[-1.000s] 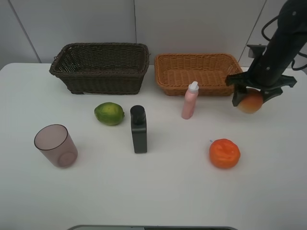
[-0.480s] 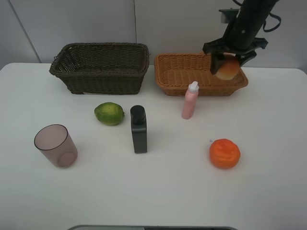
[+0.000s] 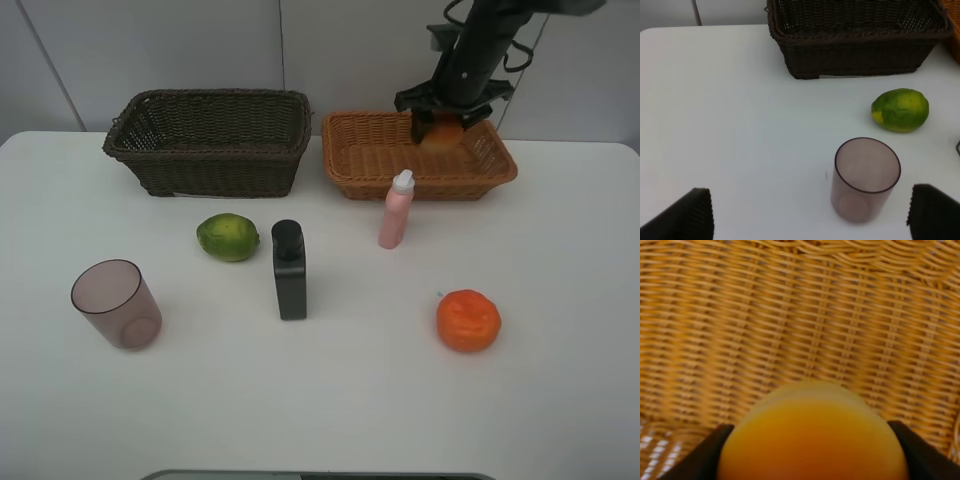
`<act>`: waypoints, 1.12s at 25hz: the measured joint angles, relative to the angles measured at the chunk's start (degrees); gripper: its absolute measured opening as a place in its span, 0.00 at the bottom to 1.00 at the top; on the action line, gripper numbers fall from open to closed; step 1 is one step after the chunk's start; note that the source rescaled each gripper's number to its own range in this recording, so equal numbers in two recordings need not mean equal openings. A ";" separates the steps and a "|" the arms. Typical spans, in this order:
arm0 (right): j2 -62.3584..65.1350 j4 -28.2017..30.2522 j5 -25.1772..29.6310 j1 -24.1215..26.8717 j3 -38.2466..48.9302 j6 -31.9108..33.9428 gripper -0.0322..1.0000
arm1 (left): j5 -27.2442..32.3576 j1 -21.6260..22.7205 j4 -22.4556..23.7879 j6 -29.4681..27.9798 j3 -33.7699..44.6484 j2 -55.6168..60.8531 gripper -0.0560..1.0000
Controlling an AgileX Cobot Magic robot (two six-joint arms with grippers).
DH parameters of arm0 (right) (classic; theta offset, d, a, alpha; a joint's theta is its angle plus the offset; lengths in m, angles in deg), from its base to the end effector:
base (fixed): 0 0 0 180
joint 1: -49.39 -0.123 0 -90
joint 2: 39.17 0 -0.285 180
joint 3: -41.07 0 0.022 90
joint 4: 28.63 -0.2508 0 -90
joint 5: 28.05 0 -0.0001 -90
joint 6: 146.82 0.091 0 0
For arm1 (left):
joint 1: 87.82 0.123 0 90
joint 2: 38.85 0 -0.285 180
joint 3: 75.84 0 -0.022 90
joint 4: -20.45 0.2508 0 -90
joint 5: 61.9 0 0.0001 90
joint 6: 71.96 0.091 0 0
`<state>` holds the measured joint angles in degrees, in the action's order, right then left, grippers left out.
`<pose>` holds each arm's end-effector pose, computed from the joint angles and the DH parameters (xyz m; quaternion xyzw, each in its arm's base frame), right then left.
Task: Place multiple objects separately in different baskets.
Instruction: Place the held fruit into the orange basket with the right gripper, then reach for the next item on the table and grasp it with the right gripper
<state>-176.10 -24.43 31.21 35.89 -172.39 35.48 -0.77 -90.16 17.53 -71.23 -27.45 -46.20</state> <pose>0.4722 0.1075 0.1939 -0.1101 0.9819 -0.0130 0.1533 -0.0068 -0.0038 0.2777 0.0240 0.8514 -0.0328 0.5229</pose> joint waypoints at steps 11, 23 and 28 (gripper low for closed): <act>-3.44 1.22 -6.37 0.00 -0.12 0.85 0.50 | 0.00 0.00 0.00 0.00 0.00 0.00 0.99; -2.78 1.22 -4.80 0.00 -0.22 0.91 1.00 | 0.00 0.00 0.00 0.00 0.00 0.00 0.99; 1.54 1.22 -0.84 0.00 0.61 0.91 1.00 | 0.00 0.00 0.00 0.00 0.00 0.00 0.99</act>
<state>-174.56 -23.21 30.37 35.89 -171.78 36.39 -0.77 -90.16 17.53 -71.23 -27.45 -46.20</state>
